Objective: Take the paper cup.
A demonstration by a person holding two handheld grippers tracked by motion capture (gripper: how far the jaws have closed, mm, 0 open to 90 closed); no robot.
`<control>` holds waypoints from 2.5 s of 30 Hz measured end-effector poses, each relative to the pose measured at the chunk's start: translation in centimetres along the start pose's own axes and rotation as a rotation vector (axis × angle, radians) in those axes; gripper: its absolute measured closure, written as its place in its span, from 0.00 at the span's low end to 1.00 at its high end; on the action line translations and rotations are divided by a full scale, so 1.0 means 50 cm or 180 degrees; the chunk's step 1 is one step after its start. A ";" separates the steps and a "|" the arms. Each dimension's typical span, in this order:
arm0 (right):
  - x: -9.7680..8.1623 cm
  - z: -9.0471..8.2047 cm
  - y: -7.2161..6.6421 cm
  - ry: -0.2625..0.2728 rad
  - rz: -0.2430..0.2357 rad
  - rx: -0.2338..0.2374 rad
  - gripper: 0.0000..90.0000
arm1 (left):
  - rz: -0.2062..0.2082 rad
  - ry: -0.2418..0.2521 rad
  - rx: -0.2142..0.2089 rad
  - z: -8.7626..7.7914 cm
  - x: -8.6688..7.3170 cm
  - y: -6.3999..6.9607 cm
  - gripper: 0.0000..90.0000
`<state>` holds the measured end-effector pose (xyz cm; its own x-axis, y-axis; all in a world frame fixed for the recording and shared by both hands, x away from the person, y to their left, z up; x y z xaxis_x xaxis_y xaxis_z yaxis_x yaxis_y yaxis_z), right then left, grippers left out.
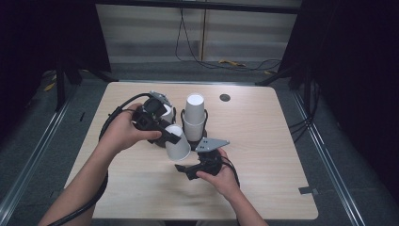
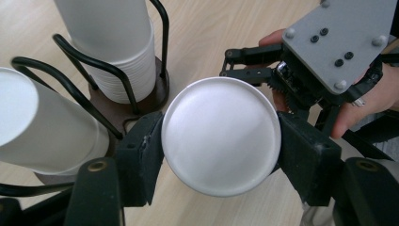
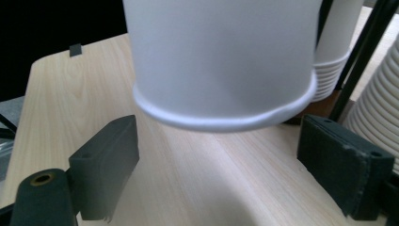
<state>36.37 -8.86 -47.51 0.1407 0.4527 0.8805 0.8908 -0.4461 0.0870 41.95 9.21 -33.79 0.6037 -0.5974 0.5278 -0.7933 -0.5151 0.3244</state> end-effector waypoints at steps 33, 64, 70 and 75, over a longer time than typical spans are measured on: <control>0.000 -0.014 0.002 0.0125 -0.0082 0.0101 0.13 | 0.0036 -0.0044 -0.0185 0.032 0.013 0.017 0.39; -0.002 -0.027 0.014 0.0113 -0.0003 0.0024 0.19 | -0.0026 0.0079 -0.0344 0.036 0.011 0.002 0.39; -0.004 -0.028 0.015 0.0076 -0.0037 0.0042 0.20 | -0.0022 0.0080 -0.0380 0.038 0.005 -0.005 0.39; -0.005 -0.031 0.014 0.0040 -0.0064 0.0069 0.21 | -0.0020 0.0063 -0.0352 0.040 -0.002 -0.009 0.38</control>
<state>36.31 -10.50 -46.93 0.1175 0.4516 0.8844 0.9025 -0.4202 0.0946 42.40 8.26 -35.56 0.6079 -0.5815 0.5406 -0.7940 -0.4472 0.4118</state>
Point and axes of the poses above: each handheld gripper's, and its own axes: z roughly forward along the jaws, x roughly out of its top, y roughly to its right, the point moved 2 cm from there along z, roughly forward along the jaws, and after that the axes turned 12 degrees about -z, right-handed, at the moved point
